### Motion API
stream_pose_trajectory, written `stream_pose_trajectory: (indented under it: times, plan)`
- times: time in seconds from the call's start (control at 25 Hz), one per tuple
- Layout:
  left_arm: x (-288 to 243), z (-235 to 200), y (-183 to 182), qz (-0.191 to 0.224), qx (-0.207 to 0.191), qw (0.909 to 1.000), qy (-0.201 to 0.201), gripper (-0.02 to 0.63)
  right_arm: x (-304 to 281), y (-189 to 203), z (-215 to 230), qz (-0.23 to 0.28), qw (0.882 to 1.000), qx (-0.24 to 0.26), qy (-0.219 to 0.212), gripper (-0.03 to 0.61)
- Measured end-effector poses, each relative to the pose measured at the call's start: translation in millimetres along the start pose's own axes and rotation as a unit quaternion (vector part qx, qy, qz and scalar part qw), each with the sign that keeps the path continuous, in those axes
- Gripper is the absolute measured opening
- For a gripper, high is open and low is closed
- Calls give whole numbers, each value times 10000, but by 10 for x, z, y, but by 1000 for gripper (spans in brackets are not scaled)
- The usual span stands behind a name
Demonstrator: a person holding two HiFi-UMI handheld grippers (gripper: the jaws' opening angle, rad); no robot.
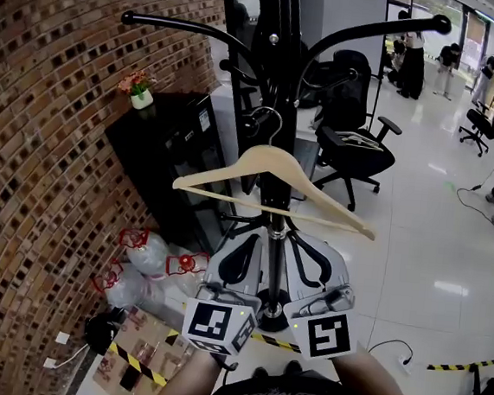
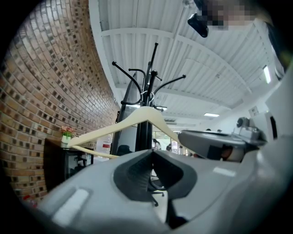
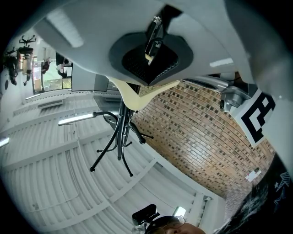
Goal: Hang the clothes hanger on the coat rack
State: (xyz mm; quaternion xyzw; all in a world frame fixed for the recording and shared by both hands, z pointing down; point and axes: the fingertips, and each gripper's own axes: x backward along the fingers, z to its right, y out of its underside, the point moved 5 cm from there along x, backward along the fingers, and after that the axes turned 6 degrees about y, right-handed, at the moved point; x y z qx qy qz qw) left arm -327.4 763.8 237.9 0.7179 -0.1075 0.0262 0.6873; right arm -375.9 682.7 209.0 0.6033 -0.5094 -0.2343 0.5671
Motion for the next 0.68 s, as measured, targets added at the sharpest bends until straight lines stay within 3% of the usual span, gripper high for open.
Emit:
stream_pose_trajectory:
  times: [0.68]
  plan:
    - [-153,-2,128,-25,-121,9998,-124,5,-83,235,140,-409,9979,-448,-205,6]
